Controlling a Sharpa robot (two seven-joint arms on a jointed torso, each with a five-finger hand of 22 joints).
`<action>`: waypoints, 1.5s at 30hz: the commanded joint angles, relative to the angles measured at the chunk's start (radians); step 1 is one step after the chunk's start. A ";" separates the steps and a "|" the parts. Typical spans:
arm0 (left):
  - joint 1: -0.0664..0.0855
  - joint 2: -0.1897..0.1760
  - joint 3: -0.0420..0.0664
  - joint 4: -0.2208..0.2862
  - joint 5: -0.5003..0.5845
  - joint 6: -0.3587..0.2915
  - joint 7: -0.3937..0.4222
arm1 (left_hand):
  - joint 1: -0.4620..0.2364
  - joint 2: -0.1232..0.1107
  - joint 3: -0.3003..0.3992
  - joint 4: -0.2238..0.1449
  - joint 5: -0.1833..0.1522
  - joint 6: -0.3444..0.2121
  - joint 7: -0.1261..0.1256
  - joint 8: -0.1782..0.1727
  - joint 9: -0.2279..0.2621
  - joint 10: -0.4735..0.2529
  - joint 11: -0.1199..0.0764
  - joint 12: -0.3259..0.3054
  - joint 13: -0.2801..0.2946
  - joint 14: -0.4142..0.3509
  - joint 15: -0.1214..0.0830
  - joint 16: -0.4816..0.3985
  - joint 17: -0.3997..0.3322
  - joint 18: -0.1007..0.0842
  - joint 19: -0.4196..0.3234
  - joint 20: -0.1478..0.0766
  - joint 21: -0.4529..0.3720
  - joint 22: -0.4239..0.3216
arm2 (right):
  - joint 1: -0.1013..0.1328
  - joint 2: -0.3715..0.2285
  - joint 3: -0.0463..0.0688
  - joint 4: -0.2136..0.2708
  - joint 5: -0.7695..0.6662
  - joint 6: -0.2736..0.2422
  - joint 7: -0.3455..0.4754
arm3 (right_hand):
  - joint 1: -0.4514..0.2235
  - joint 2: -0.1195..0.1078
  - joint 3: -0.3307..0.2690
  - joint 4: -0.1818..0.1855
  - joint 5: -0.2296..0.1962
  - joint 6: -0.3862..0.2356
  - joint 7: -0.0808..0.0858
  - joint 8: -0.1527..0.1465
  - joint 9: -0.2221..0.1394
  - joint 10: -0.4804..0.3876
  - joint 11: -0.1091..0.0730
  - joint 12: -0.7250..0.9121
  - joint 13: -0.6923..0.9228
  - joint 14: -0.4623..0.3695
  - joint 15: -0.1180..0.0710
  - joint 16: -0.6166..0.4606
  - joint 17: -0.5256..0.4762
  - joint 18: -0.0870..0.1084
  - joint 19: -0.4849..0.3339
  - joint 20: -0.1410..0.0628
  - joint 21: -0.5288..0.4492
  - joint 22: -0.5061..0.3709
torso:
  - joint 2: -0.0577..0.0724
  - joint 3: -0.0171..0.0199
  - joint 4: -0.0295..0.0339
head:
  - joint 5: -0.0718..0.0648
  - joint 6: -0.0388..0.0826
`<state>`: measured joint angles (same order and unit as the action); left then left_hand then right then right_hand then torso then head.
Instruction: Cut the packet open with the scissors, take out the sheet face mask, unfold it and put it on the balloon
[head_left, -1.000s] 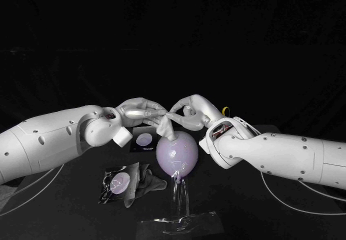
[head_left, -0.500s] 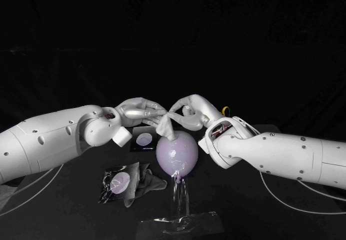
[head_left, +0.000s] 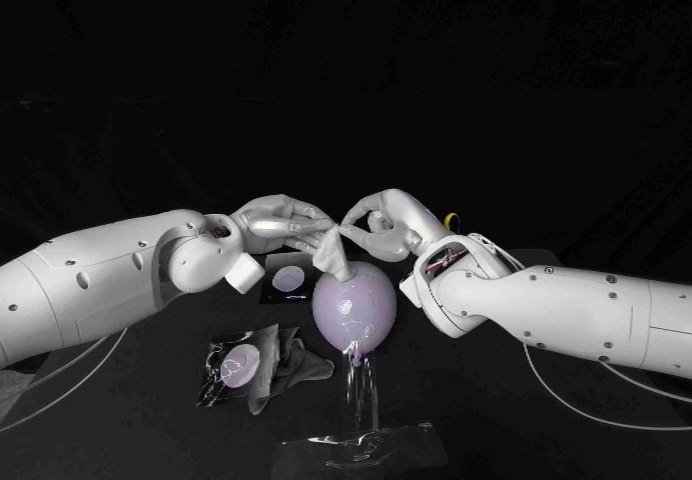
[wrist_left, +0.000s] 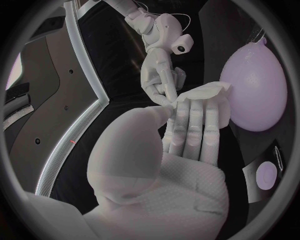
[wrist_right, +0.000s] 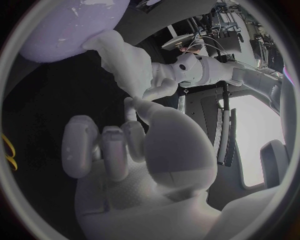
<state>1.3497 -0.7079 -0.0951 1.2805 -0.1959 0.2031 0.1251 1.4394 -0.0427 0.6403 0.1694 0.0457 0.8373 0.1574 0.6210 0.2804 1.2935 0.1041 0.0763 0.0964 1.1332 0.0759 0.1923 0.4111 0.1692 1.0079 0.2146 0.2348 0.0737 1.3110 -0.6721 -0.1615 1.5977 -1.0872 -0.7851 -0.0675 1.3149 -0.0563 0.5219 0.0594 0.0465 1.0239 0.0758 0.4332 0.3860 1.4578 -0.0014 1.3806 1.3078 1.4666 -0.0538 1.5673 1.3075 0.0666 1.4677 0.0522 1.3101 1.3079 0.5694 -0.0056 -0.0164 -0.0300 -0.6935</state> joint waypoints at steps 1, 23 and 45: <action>0.001 0.001 0.001 0.002 0.000 0.001 0.016 | 0.001 0.002 0.006 0.001 0.003 0.007 0.002 0.004 0.227 0.007 -0.003 0.003 0.001 -0.004 -0.002 0.005 0.001 0.014 0.006 0.002 -0.001 0.001 | 0.000 -0.004 0.000 0.004 -0.024 0.003 0.008 | 0.006 0.002 0.025 -0.016 0.002 0.005 -0.004 0.010 0.006 0.023 -0.002 0.012 0.127 0.104 -0.009 0.003 0.263 -0.018 0.011 -0.006 0.013 0.198 | 0.000 0.0000 -0.0001 | 0.000 0.001; 0.001 -0.002 0.001 0.002 -0.003 -0.004 0.022 | 0.001 0.002 0.009 0.000 0.003 0.006 0.002 0.005 0.230 0.007 -0.003 0.003 0.002 -0.004 -0.003 0.005 0.002 0.014 0.006 0.001 -0.001 0.001 | 0.000 -0.029 0.000 0.025 0.001 0.000 0.040 | -0.082 -0.056 -0.013 0.020 0.005 -0.032 0.009 0.002 0.004 -0.010 0.010 -0.055 0.080 0.104 -0.002 0.003 0.263 -0.014 0.002 -0.004 -0.010 0.192 | 0.001 -0.0003 0.0005 | 0.000 0.004; 0.001 0.000 0.001 0.002 -0.007 -0.001 0.023 | 0.001 0.002 0.009 0.000 0.003 0.006 0.002 0.005 0.230 0.007 -0.003 0.003 0.002 -0.004 -0.003 0.005 0.002 0.014 0.006 0.001 -0.001 0.001 | 0.000 0.007 0.000 -0.009 0.032 0.011 0.035 | -0.145 -0.094 -0.082 0.078 0.002 -0.079 0.038 -0.047 -0.022 -0.035 0.036 -0.093 0.058 0.104 0.023 0.003 0.263 -0.011 -0.008 0.015 -0.031 0.186 | 0.000 -0.0001 0.0003 | 0.000 0.003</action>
<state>1.3496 -0.7096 -0.0952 1.2804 -0.2034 0.1998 0.1325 1.4370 -0.0451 0.6429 0.1667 0.0457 0.8375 0.1612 0.6229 0.2805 1.2958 0.1018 0.0763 0.0970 1.1332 0.0760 0.1923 0.4115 0.1684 1.0078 0.2146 0.2348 0.0733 1.3109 -0.6666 -0.1617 1.5890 -1.0548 -0.7851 -0.0366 1.1734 -0.1524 0.4454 0.1381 0.0543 0.9430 0.1140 0.3885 0.3648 1.4271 0.0287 1.2922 1.3075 1.4664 -0.0356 1.5666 1.3082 0.0607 1.4607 0.0632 1.2855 1.3073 0.5700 -0.0058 -0.0156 -0.0302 -0.6897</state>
